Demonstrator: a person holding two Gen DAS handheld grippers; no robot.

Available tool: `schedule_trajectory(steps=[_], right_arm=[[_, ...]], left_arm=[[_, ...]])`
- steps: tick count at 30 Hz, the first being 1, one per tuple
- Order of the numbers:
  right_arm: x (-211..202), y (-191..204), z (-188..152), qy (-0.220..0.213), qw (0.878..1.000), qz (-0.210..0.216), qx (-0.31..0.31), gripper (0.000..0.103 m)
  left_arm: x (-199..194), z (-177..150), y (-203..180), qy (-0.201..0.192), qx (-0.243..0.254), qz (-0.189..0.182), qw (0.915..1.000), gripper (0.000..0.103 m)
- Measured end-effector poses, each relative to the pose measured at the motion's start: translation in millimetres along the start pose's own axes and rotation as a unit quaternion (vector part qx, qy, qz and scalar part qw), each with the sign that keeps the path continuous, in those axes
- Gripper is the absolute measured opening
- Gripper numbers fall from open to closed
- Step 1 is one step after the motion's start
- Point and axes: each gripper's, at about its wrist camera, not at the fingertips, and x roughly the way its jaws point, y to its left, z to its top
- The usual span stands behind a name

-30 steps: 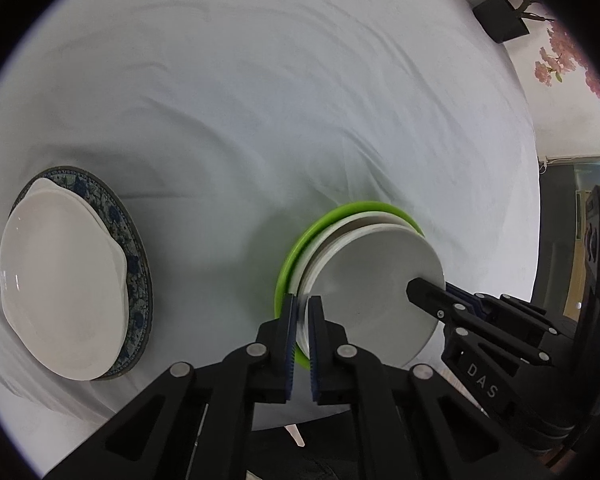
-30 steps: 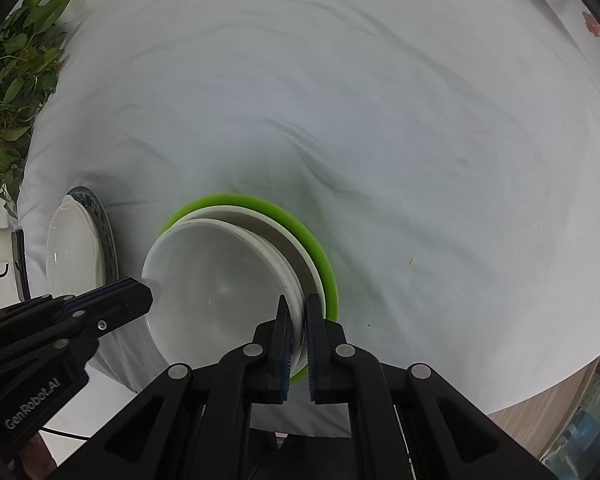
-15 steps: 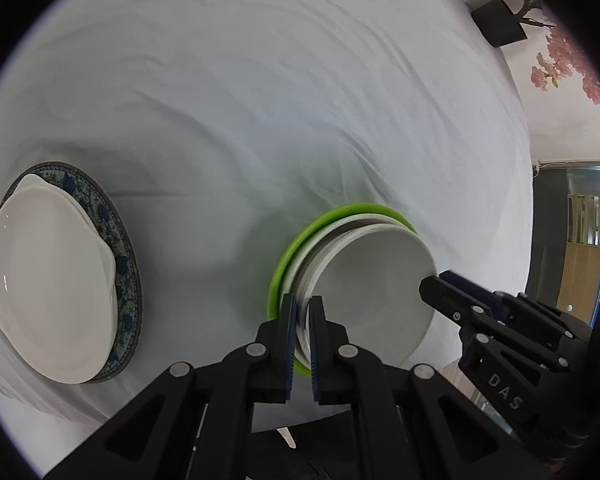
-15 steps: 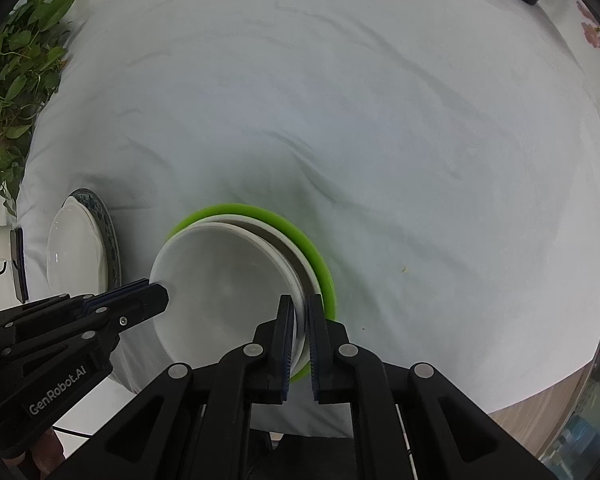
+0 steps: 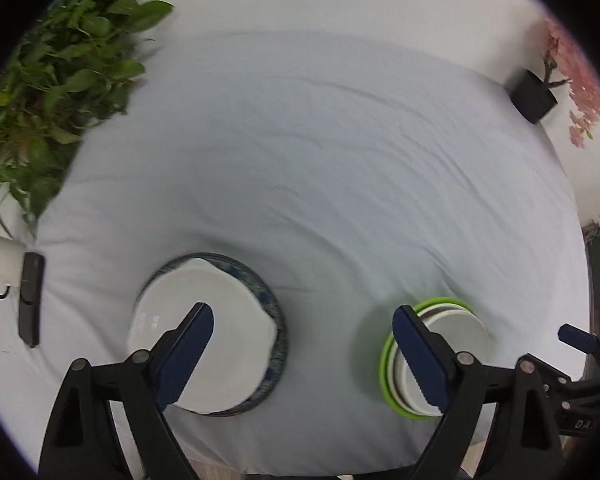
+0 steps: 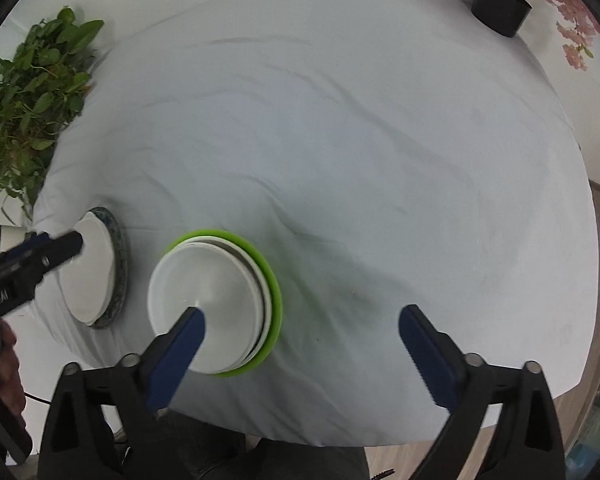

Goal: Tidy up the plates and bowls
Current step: 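Close the right gripper on the rim of the nested bowl stack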

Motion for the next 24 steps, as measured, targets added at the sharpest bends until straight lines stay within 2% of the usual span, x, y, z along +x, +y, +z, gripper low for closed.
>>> schedule_trajectory(steps=[3,5,7,8,9,11,12,13,14,15,17,18,21,24], right_arm=[[-9.2,9.2,-4.0,-0.017,1.0,0.004,-0.016,0.103],[-11.3,12.7,-5.3,-0.017,1.0,0.013,-0.014,0.103],[-11.4,15.4,-6.3,-0.012,1.0,0.015,-0.02,0.101],[-12.9,17.0,-7.5,-0.011,1.0,0.013,-0.026,0.097],[-13.6,18.0,-8.8,-0.009,0.999,0.011,-0.031,0.085],[-16.1,24.3,-14.2,-0.011,0.999,0.003,-0.041,0.065],[-19.1,23.5,-13.8,-0.013,0.999,0.001,-0.046,0.064],[-20.9,23.4,-14.8,-0.014,0.999,0.012,-0.047,0.065],[-23.2,22.4,-15.9,-0.013,0.998,0.026,-0.047,0.07],[-25.4,21.2,-17.5,-0.013,0.998,0.033,-0.044,0.084],[-32.3,18.0,-20.8,-0.031,0.999,0.033,-0.026,0.099],[-34.9,16.3,-22.5,-0.04,0.998,0.036,-0.016,0.101],[-28.2,10.1,-28.4,-0.036,0.997,0.07,0.019,0.101],[-14.8,4.5,-39.5,-0.022,0.997,0.063,0.043,0.101]], left_arm=[[-7.3,-4.9,8.0,0.01,-0.005,-0.005,0.9999,0.091],[-13.4,-10.7,9.5,0.012,-0.011,-0.028,0.9995,0.085],[-23.5,-15.5,11.9,0.006,-0.01,-0.059,0.9982,0.066],[-27.6,-19.8,10.9,0.003,-0.006,-0.067,0.9977,0.048],[-31.1,-23.1,9.1,0.0,-0.001,-0.069,0.9976,0.041],[-38.6,-29.8,8.3,-0.008,-0.002,-0.081,0.9967,0.041],[-40.6,-36.0,7.5,-0.012,-0.005,-0.085,0.9963,0.046],[-42.7,-38.1,8.9,-0.014,-0.008,-0.088,0.996,0.052],[-43.1,-39.7,10.2,-0.011,-0.007,-0.089,0.9959,0.07],[-42.2,-40.9,8.4,-0.01,-0.005,-0.093,0.9956,0.082],[-40.1,-42.7,9.0,-0.004,0.003,-0.108,0.9941,0.082],[-36.9,-42.7,10.0,0.003,0.012,-0.122,0.9924,0.082],[-19.2,-43.0,10.9,0.041,0.022,-0.161,0.9859,0.082],[8.1,-38.9,3.8,0.086,0.035,-0.209,0.9736,0.082]])
